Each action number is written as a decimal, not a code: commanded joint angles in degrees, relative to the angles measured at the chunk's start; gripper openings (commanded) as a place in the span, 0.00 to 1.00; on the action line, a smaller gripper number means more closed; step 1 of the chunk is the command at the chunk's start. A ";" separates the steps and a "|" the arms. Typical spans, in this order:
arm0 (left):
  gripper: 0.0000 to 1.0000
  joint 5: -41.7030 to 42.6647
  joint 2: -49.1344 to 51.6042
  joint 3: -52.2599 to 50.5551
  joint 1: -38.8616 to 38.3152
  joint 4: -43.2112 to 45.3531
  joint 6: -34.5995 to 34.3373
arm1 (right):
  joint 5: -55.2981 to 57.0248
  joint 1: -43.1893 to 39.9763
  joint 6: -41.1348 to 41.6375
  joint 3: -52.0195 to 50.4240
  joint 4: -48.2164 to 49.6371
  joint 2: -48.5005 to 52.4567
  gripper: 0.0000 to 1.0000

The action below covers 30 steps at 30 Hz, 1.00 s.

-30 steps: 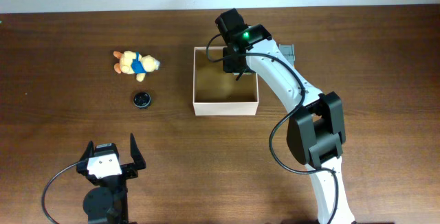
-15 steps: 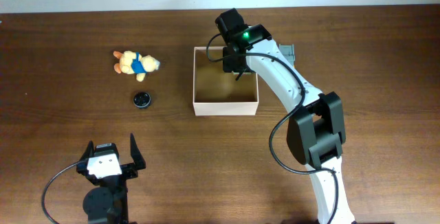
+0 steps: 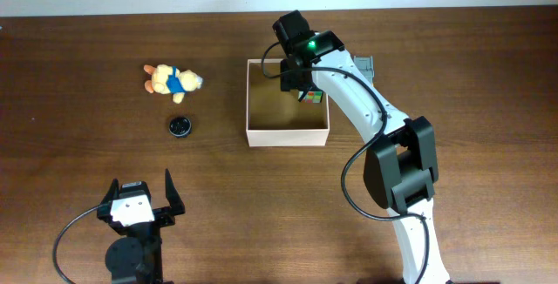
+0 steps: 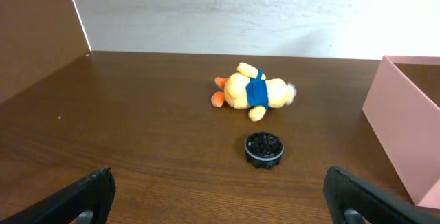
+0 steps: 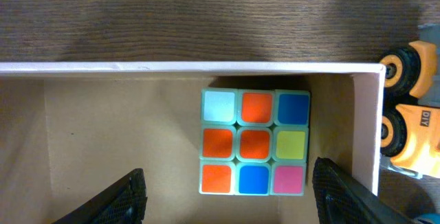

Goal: Pack container
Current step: 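Lower the cube into the box and open the right gripper, then move the right gripper up and over the toy dump truck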

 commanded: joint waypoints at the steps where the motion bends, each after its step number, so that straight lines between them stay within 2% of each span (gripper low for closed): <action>1: 0.99 -0.61 0.04 -0.42 -0.22 0.35 -0.35 | -2.29 0.22 -0.15 0.87 0.50 0.37 0.67; 8: 0.99 -0.61 0.04 -0.42 -0.22 0.35 -0.35 | -8.68 1.42 -3.04 1.01 2.38 0.24 0.68; 10: 0.99 -0.61 0.04 -0.42 -0.22 0.35 -0.35 | -10.19 2.62 -7.45 1.07 3.41 -0.04 0.69; 22: 0.99 -0.61 0.02 -0.42 -0.22 0.35 -0.35 | -10.32 6.58 -16.98 7.61 1.18 -2.51 0.71; 28: 0.99 -0.61 0.04 -0.42 -0.22 0.35 -0.35 | -0.90 5.57 -17.84 20.44 -8.76 -2.99 0.80; 29: 0.99 -0.61 0.04 -0.42 -0.22 0.35 -0.35 | 1.14 5.07 -17.79 22.21 -9.88 -2.99 0.86; 30: 0.99 -0.61 0.04 -0.42 -0.22 0.35 -0.35 | 3.02 4.28 -17.77 24.20 -10.78 -2.99 0.98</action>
